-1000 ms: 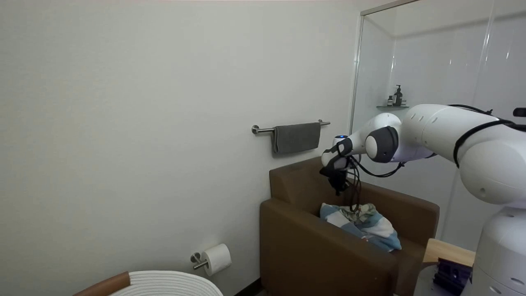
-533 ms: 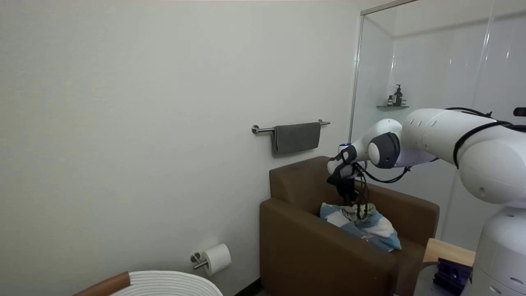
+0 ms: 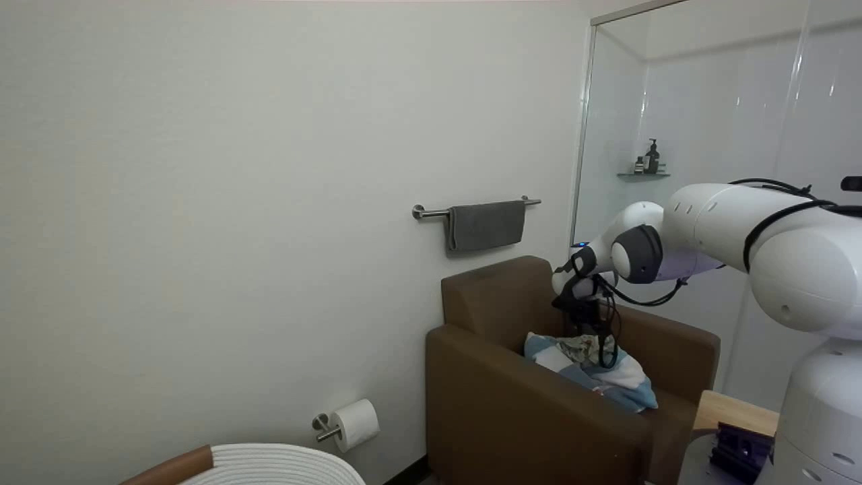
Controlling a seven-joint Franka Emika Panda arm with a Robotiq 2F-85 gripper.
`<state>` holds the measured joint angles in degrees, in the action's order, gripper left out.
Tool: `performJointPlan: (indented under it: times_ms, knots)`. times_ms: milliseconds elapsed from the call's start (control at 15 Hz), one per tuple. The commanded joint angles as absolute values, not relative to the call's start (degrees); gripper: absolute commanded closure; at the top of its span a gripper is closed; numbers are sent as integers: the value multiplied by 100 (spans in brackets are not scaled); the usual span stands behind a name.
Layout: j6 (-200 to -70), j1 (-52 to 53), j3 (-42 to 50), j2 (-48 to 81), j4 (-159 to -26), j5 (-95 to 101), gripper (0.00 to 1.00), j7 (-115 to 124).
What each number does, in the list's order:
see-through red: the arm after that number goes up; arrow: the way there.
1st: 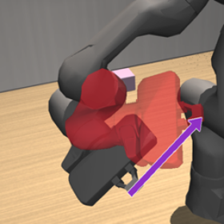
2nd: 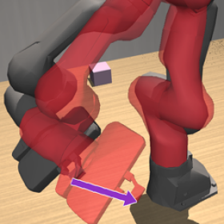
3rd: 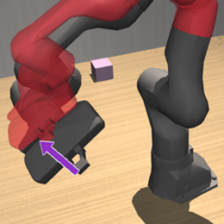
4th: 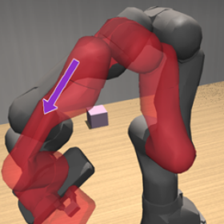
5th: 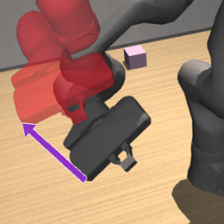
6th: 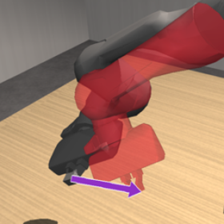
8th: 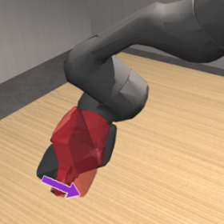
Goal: Put the towels in the laundry hamper
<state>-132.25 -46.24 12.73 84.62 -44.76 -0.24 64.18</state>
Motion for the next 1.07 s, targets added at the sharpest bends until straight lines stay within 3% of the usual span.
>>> performJointPlan:
  times_ms: [0,400,467,533,1000]
  knots:
    - [-14465,-4653,1286,8472,-4970,-236,0,6571]
    - [-14959,-4683,1277,8564,-5433,-721,0,6422]
    - [-14932,-4645,1336,8566,-5450,-736,25,6450]
    - [-14992,-4596,1416,8566,-5486,-728,26,6518]
    - [-15221,-4524,1560,8560,-5426,-747,72,6536]
